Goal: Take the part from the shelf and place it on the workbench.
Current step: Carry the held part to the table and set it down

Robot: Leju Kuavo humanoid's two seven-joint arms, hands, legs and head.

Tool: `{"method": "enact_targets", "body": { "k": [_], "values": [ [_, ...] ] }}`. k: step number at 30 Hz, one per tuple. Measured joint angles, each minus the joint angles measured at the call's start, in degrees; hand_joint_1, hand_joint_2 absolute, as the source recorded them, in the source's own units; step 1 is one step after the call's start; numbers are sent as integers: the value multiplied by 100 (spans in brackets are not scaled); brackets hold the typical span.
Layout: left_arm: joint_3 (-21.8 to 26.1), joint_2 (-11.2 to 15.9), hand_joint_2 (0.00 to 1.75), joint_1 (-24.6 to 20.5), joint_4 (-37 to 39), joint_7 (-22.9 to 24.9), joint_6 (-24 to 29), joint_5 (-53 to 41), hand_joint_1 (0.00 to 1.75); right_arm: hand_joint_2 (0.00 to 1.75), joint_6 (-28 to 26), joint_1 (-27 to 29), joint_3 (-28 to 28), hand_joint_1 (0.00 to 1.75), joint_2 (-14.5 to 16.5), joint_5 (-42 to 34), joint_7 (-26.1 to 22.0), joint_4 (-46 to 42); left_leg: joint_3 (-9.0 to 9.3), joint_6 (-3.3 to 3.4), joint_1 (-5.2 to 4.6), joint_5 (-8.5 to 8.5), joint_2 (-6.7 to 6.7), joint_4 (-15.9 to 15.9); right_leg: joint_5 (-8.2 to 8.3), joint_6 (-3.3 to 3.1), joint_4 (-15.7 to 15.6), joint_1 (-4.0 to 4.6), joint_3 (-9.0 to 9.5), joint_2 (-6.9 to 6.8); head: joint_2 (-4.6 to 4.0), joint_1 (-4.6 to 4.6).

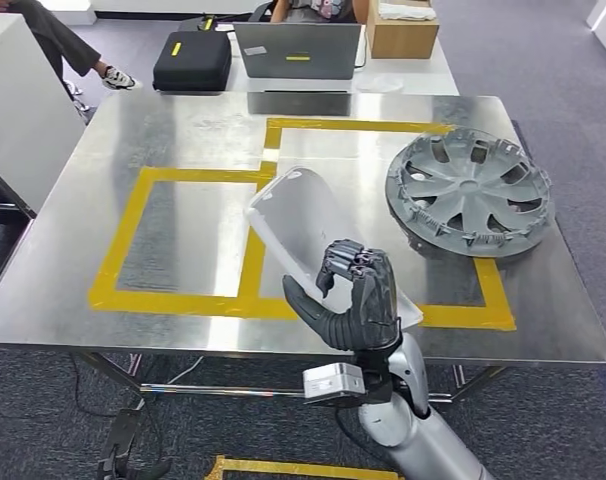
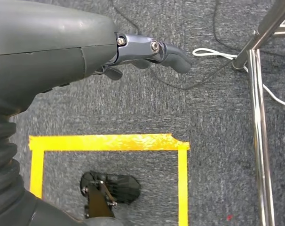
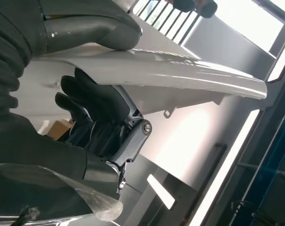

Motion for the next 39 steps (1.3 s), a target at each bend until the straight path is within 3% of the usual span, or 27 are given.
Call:
{"method": "enact_targets", "body": {
  "k": [2,4,6,8,10,11,12,13,14,16,17,19,20,22,23,25,26,27,29,30,31,32,34,35,36,38,39],
  "values": [
    [-1,4,175,-3,-1,6,0,-1,0,175,-7,18,-11,175,-1,-1,2,9,-93,-90,17,-1,-88,45,-86,-59,-155,2,104,127,0,33],
    [-2,5,175,15,-1,10,-1,-2,0,175,-11,25,-17,175,1,-2,2,8,-175,-151,26,12,-117,70,-175,-170,-188,5,111,17,-1,36],
    [-3,4,175,19,-1,10,-1,-4,0,175,-15,24,-22,175,3,1,-1,6,-321,-186,-1,-64,96,302,-216,-262,-218,4,153,-106,-1,1],
    [-5,-2,175,-5,-1,9,-1,-5,0,175,-16,30,-31,175,3,1,-1,9,-697,-196,-38,-297,368,981,-259,-341,-242,47,218,-251,-1,-29],
    [-6,-1,175,-7,-1,9,-1,-5,0,175,-16,50,-41,175,2,0,0,25,-1129,-165,-76,-451,435,1671,-323,-405,-246,119,290,-397,-1,-33],
    [-6,2,175,-1,-1,10,-1,-5,0,175,-16,62,-43,175,1,0,1,33,-1245,-118,-108,-375,441,1777,-363,-431,-248,156,336,-461,-1,-33],
    [-6,4,175,6,-1,10,-1,-5,0,175,-16,71,-44,175,1,0,2,39,-1265,-41,-158,-179,447,1669,-403,-452,-252,193,387,-522,-1,-34],
    [-6,6,175,10,-1,10,-1,-5,0,175,-16,75,-45,175,1,0,2,41,-1207,69,-231,105,476,1372,-443,-468,-260,229,443,-580,-1,-34],
    [-7,15,175,13,-1,11,-1,-6,0,175,-15,79,-45,175,1,0,3,45,-1122,220,-317,336,583,1054,-480,-479,-278,257,498,-640,-1,-28],
    [-11,36,175,27,-1,12,-1,-8,0,175,-13,96,-46,175,-4,-3,9,64,-979,443,-470,619,786,601,-521,-475,-310,294,570,-759,-1,-16],
    [-13,47,175,39,-1,14,-1,-6,0,175,-11,105,-47,175,-8,-5,15,77,-952,499,-514,632,834,541,-527,-462,-329,295,582,-826,-1,-10],
    [-15,58,175,53,-1,21,2,-2,0,175,-7,95,-45,175,-3,-8,26,88,-904,513,-525,684,721,404,-542,-425,-396,296,596,-960,-1,-16],
    [-16,57,175,55,-1,24,4,-2,0,175,-5,79,-46,175,4,-7,28,86,-815,505,-502,667,634,221,-581,-428,-411,297,585,-915,-1,-14],
    [-22,48,175,44,-1,28,6,-7,0,175,-7,65,-57,175,6,-3,26,90,-602,492,-425,645,462,-141,-789,-489,-152,300,467,-590,-1,12],
    [-26,37,175,41,-1,29,4,-9,0,175,-7,75,-62,175,-8,-2,25,104,-513,472,-400,613,371,-258,-936,-526,151,300,341,-384,-1,30],
    [-30,14,175,39,-1,31,-2,-13,0,175,-7,107,-66,175,-44,-2,30,143,-446,441,-367,598,231,-280,-1123,-521,793,305,47,-217,-1,43],
    [-31,5,175,39,-1,31,-3,-13,0,175,-7,114,-66,175,-56,-3,33,161,-432,411,-345,576,156,-266,-1068,-471,922,294,-50,-202,-1,46],
    [-32,2,175,39,-1,31,-3,-11,0,175,-6,112,-65,175,-63,-4,36,172,-427,371,-313,549,76,-238,-894,-396,847,262,-70,-198,-1,46],
    [-32,7,175,39,-2,33,-3,-7,0,175,2,103,-63,175,-65,-2,40,186,-439,270,-232,484,-90,-143,-444,-168,285,144,91,-99,-1,48],
    [-32,26,175,38,-3,38,-3,-4,0,175,8,101,-62,175,-66,-1,45,196,-470,213,-207,449,-168,-71,-316,-60,39,79,195,29,-1,71],
    [-33,40,175,38,-6,41,-2,-4,0,175,14,100,-61,175,-67,1,50,208,-533,164,-199,424,-240,12,-309,-6,-120,33,282,153,-1,93],
    [-34,52,175,39,-7,46,-2,-3,0,175,18,105,-61,175,-67,-1,57,222,-603,127,-204,412,-303,74,-380,4,-127,17,307,244,-1,99],
    [-37,59,175,47,-8,51,-1,-3,0,175,21,103,-60,175,-66,-2,64,241,-753,78,-222,408,-420,148,-451,-64,-74,-8,275,184,-1,92],
    [-37,51,175,51,-8,54,-1,-3,0,175,23,89,-60,175,-61,-2,68,245,-816,56,-237,397,-362,189,-463,-97,-28,-10,235,112,-1,73],
    [-38,44,175,49,-8,54,0,-3,0,175,22,70,-60,175,-55,0,67,245,-905,29,-254,358,-201,316,-478,-132,-8,-7,221,38,-1,37],
    [-40,25,175,14,-8,53,0,-3,0,175,23,39,-63,175,-44,6,63,242,-1200,-13,-275,166,266,887,-511,-208,-7,48,251,-117,-1,-45],
    [-41,19,175,-10,-8,52,-1,-3,0,175,24,37,-64,175,-42,9,63,242,-1399,-11,-274,31,419,1285,-525,-232,-8,90,276,-207,-1,-81]
  ]
}}
